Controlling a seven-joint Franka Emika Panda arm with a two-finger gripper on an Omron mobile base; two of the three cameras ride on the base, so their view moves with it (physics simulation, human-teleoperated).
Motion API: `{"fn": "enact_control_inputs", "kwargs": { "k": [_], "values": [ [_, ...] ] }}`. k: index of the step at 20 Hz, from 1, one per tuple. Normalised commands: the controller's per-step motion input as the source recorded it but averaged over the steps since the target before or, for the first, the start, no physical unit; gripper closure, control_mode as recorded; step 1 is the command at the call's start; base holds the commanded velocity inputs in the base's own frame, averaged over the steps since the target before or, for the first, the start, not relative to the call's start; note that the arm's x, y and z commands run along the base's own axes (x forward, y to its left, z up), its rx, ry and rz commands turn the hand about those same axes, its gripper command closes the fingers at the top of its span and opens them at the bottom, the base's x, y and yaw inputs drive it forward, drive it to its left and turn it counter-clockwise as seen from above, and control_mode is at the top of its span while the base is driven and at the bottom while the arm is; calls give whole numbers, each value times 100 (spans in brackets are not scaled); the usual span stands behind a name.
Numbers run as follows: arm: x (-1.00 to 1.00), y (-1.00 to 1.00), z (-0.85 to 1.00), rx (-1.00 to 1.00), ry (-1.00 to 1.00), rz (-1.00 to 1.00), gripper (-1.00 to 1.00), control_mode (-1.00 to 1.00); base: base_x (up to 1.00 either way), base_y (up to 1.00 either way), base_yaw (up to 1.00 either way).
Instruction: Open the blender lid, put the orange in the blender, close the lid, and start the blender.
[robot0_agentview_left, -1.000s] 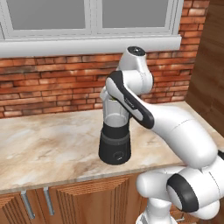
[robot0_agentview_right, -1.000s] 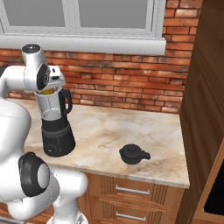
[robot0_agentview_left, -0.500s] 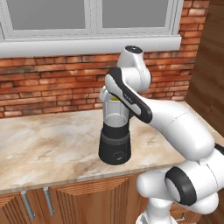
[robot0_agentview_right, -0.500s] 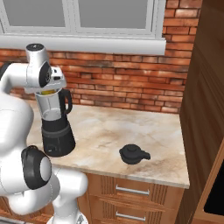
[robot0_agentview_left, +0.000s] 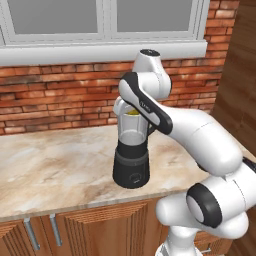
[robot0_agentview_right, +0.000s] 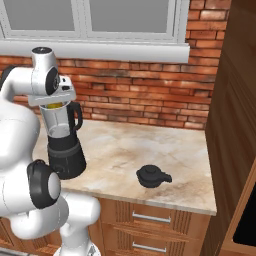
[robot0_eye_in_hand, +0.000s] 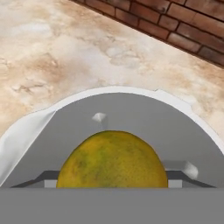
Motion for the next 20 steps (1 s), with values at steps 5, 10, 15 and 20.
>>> {"fn": "enact_control_inputs", "kwargs": {
  "k": [5, 10, 15, 20],
  "values": [
    [0, -3, -1, 0, 0, 0, -100, -100, 0, 0, 0],
    [-2, -1, 8, 0, -1, -2, -100, -100, 0, 0, 0],
    [-11, -1, 26, 0, -3, -3, -100, -100, 0, 0, 0],
    [-3, 0, 44, 0, -1, -5, -100, -100, 0, 0, 0]
  ]
}}
